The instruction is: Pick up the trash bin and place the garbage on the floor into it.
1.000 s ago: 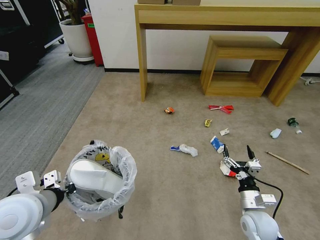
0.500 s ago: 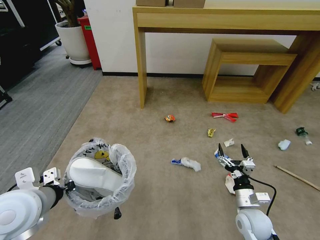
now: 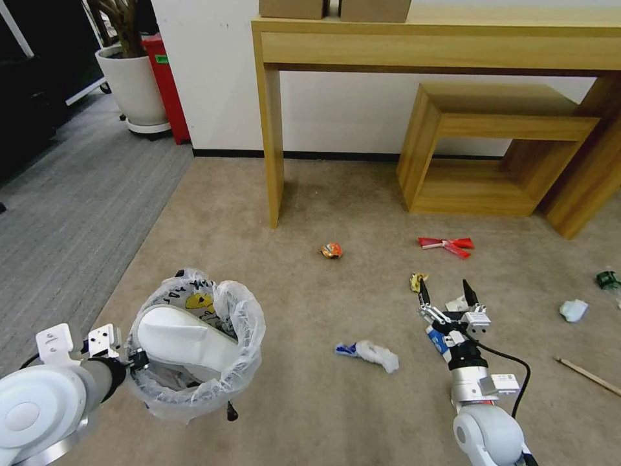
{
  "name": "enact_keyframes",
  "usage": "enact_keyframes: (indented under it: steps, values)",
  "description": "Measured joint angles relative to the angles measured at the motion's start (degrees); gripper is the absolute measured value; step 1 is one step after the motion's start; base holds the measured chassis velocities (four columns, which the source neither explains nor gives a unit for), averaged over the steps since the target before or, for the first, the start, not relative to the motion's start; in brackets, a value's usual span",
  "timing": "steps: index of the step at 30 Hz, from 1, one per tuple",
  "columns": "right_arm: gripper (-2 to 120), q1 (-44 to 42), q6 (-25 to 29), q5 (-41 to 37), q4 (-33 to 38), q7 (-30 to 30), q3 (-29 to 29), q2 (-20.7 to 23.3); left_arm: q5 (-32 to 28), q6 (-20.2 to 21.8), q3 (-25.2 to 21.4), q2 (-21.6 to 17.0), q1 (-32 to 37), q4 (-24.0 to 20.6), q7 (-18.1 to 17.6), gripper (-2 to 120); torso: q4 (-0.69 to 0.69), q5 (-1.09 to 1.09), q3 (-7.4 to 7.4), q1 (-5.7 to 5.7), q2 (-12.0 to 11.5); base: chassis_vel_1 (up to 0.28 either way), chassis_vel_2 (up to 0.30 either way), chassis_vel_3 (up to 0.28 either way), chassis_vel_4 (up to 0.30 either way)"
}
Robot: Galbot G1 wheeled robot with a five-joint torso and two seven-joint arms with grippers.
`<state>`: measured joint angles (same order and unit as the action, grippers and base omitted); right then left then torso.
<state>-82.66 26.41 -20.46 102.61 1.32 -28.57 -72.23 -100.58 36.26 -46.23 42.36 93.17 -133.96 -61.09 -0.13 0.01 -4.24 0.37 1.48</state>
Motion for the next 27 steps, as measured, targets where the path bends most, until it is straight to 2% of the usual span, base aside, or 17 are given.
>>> enact_keyframes:
  steps: [4, 6, 9, 12, 14, 27]
  values:
    - [100, 0.16, 0.12, 0.32, -0.12, 0.20, 0.23, -0.17, 0.47, 0.08, 0.13, 0.13, 0.12, 0.21, 0.23, 0, 0.00, -0.04, 0.00, 0.00, 0.00, -0.170, 0.212, 0.190, -0.188]
    - [100, 0.54, 1.00, 0.20, -0.41, 0.27, 0.41, -0.23, 0.70, 0.19, 0.21, 0.25, 0.18, 0.26, 0.34, 0, 0.01, 0.02, -0.01, 0.00, 0.00, -0.232, 0.239, 0.228, -0.227]
    - [100, 0.65, 1.35, 0.60, -0.49, 0.06, 0.19, -0.19, 0.66, 0.26, 0.23, 0.08, 0.15, 0.27, 0.40, 0, -0.01, -0.04, -0.04, 0.03, -0.01, -0.189, 0.201, 0.224, -0.209]
    - [100, 0.73, 1.16, 1.01, -0.48, 0.42, 0.06, -0.03, 0.39, 0.26, 0.17, -0.25, -0.02, 0.27, 0.55, 0, 0.00, 0.02, -0.03, 0.03, -0.01, -0.072, 0.105, 0.116, -0.059]
    - [100, 0.92, 1.04, 1.44, -0.49, 0.84, -0.24, 0.13, 0.21, 0.27, 0.18, -0.29, -0.10, 0.21, 0.62, 0, 0.00, -0.03, -0.01, 0.01, 0.00, 0.000, 0.000, 0.000, 0.000]
    - [100, 1.40, 1.25, 1.60, -0.64, 1.53, -0.72, 0.69, 1.47, 0.53, 0.41, 0.91, 0.84, -0.47, 1.39, 0, 0.00, 0.00, -0.01, 0.00, 0.00, 0.013, -0.010, -0.010, 0.008]
